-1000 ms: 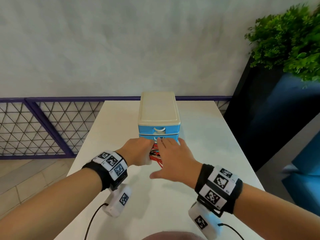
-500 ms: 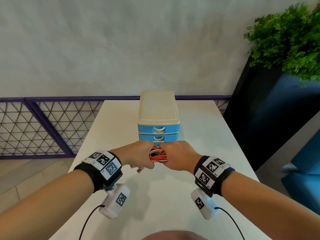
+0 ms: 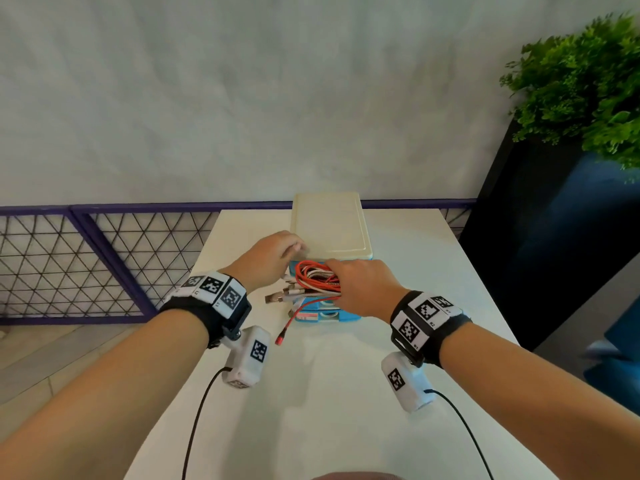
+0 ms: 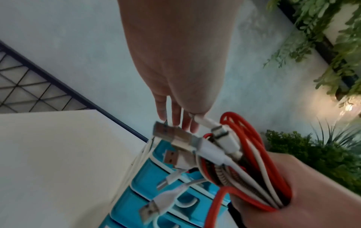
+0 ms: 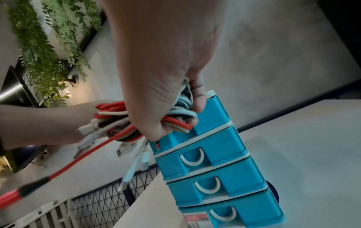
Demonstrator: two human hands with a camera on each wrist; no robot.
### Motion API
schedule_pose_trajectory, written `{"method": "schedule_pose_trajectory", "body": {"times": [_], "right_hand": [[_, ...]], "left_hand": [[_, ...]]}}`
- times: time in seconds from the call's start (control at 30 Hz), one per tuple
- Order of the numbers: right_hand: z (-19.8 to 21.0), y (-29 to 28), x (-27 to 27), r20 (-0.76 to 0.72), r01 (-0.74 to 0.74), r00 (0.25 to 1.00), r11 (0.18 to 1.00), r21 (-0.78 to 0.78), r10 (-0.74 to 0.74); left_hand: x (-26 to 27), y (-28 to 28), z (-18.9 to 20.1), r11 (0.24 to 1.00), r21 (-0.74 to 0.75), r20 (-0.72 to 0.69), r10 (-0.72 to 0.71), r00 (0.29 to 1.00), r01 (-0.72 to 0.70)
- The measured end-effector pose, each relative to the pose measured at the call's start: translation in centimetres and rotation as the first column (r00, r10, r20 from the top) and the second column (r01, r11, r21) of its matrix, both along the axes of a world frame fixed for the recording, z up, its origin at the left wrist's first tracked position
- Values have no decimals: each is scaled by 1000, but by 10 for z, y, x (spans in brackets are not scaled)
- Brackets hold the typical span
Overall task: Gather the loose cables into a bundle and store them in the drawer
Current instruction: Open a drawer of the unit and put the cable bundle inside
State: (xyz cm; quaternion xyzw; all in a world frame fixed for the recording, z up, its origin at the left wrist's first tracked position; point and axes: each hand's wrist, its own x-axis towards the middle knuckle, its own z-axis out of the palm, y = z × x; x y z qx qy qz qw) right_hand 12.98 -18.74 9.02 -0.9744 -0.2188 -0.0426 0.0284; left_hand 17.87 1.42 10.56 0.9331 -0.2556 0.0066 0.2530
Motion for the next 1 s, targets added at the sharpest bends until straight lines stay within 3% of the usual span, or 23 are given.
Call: {"method": "schedule_pose_trajectory", "body": {"times": [0.17, 0.27, 0.4, 0.47, 0.6, 0.73, 0.8, 0.87, 0.93, 1.0], "right_hand": [[-1, -2, 5, -98, 73, 992, 995, -71, -79], [9, -3, 3, -229, 76, 970, 997, -34, -82], [40, -8, -4, -528, 8, 849, 1000, 15, 1], [51, -14, -8, -592, 28, 806, 998, 62, 14], [72, -25, -8, -594, 105, 804, 989, 106, -22], [93, -36, -1, -553, 243, 825, 957, 160, -117], [97, -36, 1, -531, 312, 833, 925, 218, -156], [96, -32, 0, -494, 352, 846, 906, 235, -200], [91, -24, -5, -437, 341, 861, 933, 116, -260], [82, -14, -15, -338, 279, 889, 951, -134, -309]], "left_hand": [[9, 0, -3, 995, 82, 37, -66, 997, 63], [11, -1, -4, 994, 84, 77, -78, 994, 71], [12, -2, -2, 991, 120, 96, -79, 992, 67], [13, -4, -5, 983, 175, 81, -62, 995, 47], [13, -4, -4, 958, 271, 11, -106, 994, 99], [10, -1, -3, 955, 278, -201, -44, 979, 100], [7, -2, -5, 904, 405, -202, -57, 978, 137], [4, -4, -4, 903, 405, -221, -53, 974, 141], [0, -4, -2, 928, 341, -230, -69, 971, 147], [-3, -3, -3, 951, 277, -227, -72, 971, 135]]}}
